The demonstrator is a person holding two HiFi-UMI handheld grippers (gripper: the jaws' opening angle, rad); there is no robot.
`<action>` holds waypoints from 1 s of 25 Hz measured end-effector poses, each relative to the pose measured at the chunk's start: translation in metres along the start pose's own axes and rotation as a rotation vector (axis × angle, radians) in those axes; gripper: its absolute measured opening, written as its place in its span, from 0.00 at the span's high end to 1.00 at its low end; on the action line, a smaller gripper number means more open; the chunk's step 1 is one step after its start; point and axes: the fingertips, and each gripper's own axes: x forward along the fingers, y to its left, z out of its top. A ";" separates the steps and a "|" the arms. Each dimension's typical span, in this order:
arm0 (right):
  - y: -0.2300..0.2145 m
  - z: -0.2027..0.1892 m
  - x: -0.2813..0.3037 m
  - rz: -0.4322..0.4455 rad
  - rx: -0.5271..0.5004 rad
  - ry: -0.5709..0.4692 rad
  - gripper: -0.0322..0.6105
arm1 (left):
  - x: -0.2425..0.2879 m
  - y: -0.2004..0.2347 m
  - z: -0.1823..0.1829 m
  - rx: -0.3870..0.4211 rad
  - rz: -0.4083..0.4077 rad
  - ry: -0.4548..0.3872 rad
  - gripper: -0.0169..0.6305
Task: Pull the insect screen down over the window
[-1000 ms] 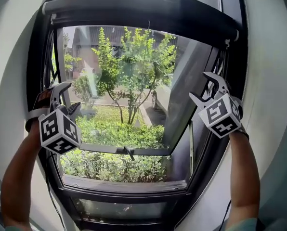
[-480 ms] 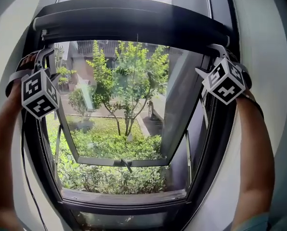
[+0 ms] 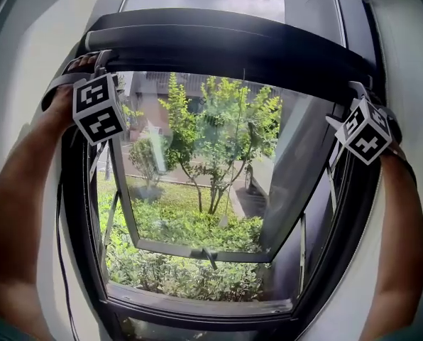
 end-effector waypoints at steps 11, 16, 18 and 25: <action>0.004 -0.001 0.015 0.016 -0.046 0.024 0.47 | 0.026 0.007 -0.017 0.006 0.015 0.029 0.46; 0.006 -0.001 0.016 0.032 -0.061 0.036 0.47 | 0.034 0.010 -0.012 0.017 -0.002 0.033 0.46; 0.007 -0.002 0.015 0.041 -0.066 0.043 0.47 | 0.037 0.008 -0.006 0.031 -0.005 0.030 0.46; 0.011 -0.005 0.010 0.058 -0.105 0.063 0.47 | 0.040 0.006 -0.004 0.073 0.015 0.028 0.45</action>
